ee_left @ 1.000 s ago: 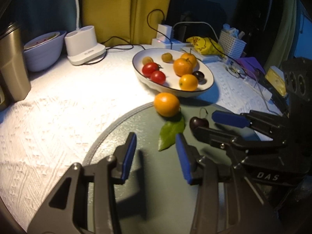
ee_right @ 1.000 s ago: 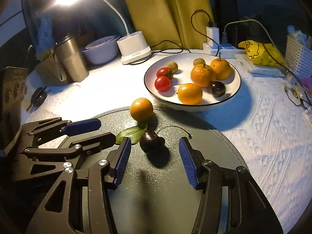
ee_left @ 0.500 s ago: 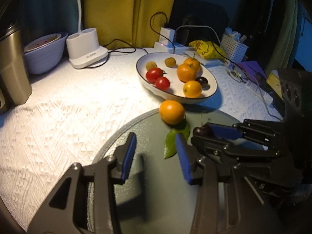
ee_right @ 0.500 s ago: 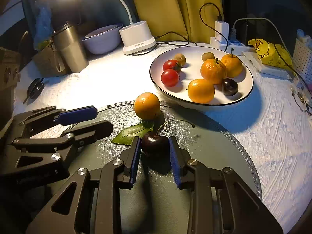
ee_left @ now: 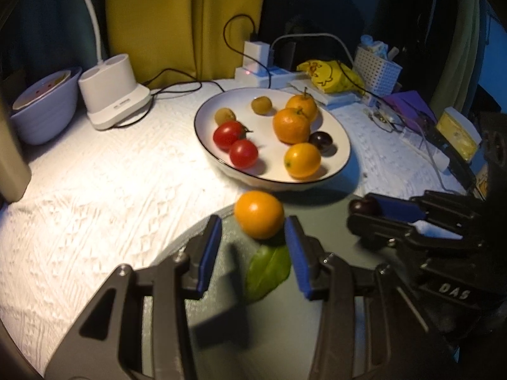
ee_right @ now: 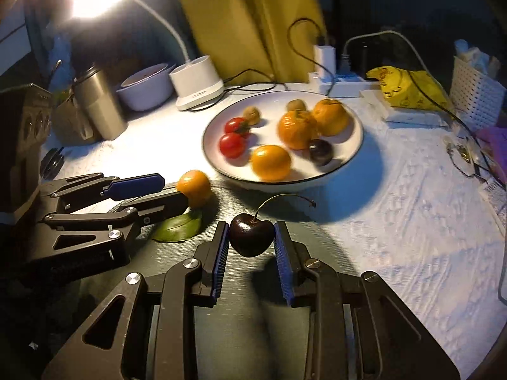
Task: Organize fruits
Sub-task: 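Grasp the dark cherry with the right tool while the left tool grasps a small orange, then carry the cherry with the right tool while the left tool carries the small orange to the plate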
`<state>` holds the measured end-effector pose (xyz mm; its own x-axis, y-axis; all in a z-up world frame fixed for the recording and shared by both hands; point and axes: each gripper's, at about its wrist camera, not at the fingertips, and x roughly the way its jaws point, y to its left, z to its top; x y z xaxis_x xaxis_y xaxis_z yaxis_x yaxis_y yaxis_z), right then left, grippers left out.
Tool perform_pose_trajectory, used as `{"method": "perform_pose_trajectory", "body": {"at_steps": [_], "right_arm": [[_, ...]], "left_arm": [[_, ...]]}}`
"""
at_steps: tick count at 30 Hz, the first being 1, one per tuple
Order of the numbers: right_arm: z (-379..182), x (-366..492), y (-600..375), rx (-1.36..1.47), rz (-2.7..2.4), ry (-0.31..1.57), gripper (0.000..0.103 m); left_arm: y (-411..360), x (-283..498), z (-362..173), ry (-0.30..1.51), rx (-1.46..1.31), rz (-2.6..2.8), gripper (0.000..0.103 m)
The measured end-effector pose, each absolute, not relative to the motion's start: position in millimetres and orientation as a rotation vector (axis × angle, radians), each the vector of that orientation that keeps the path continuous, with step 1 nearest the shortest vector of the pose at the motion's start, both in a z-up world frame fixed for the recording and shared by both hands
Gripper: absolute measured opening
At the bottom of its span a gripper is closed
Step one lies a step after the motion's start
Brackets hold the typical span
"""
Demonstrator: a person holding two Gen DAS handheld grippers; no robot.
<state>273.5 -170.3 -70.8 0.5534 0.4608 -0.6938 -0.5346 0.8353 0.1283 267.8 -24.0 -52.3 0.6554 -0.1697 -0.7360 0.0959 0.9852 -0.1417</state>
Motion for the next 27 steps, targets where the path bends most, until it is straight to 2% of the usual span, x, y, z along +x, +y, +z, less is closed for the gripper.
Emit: {"method": "perform_pose_trajectory", "body": {"at_steps": [15,18,27], "right_arm": [[-68,281,-191,-0.065,0.568,0.776,0.031],[-66,281,-195,-0.063,0.560,0.772,0.031],[-56,277,-199,-0.067,0.539,0.748,0.031]], "left_arm": [[-33,290,-61,0.869,-0.119,-0.199,0.042],[-32,288,-58,0.855,-0.121,-0.201,0.039],[-28,273,-42,0.815,-0.119,-0.211,0.038]]}}
